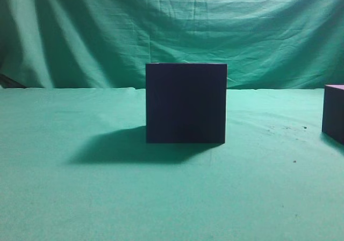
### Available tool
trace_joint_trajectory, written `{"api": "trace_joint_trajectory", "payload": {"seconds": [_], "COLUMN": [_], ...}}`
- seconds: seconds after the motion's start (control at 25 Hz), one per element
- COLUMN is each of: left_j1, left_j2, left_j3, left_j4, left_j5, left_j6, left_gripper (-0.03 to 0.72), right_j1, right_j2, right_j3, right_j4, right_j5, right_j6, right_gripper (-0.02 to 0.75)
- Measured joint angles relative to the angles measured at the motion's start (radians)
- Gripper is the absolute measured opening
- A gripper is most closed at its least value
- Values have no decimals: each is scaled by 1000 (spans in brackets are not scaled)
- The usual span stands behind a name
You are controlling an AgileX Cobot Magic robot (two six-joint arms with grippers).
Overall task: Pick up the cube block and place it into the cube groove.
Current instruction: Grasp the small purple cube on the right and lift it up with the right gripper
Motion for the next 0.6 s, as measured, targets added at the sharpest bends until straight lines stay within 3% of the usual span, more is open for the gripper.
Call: {"api": "trace_joint_trajectory", "payload": {"seconds": [0.2, 0.44, 0.6], "left_j1": [0, 0, 0], "left_j2": [0, 0, 0], "left_j3": [0, 0, 0], "left_j4": [0, 0, 0], "left_j5": [0, 0, 0], "left_j6": [0, 0, 0], "left_gripper": [0, 0, 0], "right_j1": [23, 196, 239], "right_j2": [227, 446, 546], "right_j3": [-192, -339, -388], "right_j4": [-83, -460, -507], "right_j5": [268, 394, 406], "right_j6": [40, 398, 507], "right_gripper": [0, 0, 0]}}
